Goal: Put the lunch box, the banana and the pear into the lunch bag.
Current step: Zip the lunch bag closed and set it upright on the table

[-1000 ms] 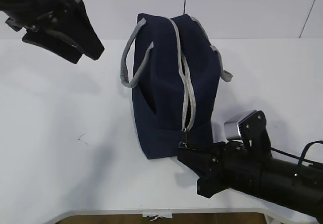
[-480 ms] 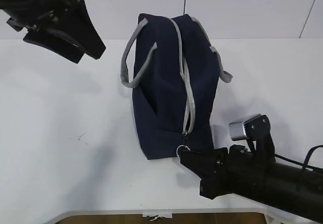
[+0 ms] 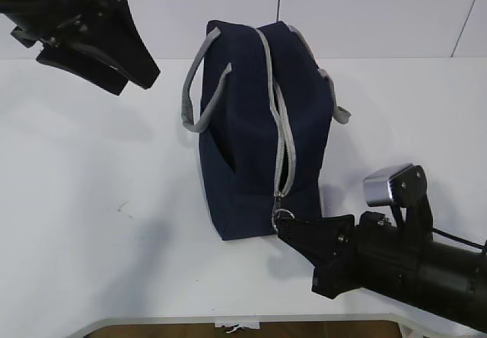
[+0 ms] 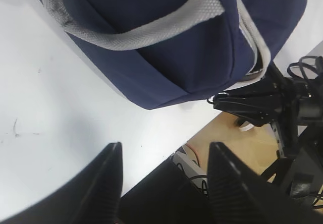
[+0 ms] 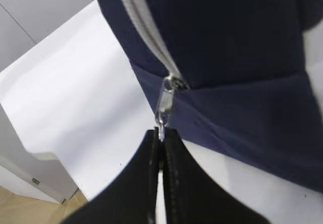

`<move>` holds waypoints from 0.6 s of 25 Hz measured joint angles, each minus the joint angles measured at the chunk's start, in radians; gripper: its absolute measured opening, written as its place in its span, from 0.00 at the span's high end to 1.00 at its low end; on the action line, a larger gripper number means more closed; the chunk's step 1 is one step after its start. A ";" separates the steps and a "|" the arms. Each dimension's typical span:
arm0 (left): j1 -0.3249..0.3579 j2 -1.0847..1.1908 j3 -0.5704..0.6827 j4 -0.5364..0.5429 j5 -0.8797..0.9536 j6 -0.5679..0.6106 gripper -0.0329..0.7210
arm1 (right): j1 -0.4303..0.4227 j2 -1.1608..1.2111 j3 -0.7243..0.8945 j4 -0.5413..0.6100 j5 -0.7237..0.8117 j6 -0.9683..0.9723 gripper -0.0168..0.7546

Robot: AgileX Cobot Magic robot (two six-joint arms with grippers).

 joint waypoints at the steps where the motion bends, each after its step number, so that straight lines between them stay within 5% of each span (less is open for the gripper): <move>1: 0.000 0.000 0.000 0.000 0.000 0.000 0.42 | 0.000 -0.009 0.000 0.000 0.002 0.000 0.98; 15: 0.000 0.000 0.000 -0.003 0.000 0.000 0.42 | 0.000 -0.142 0.005 0.000 0.098 -0.026 0.98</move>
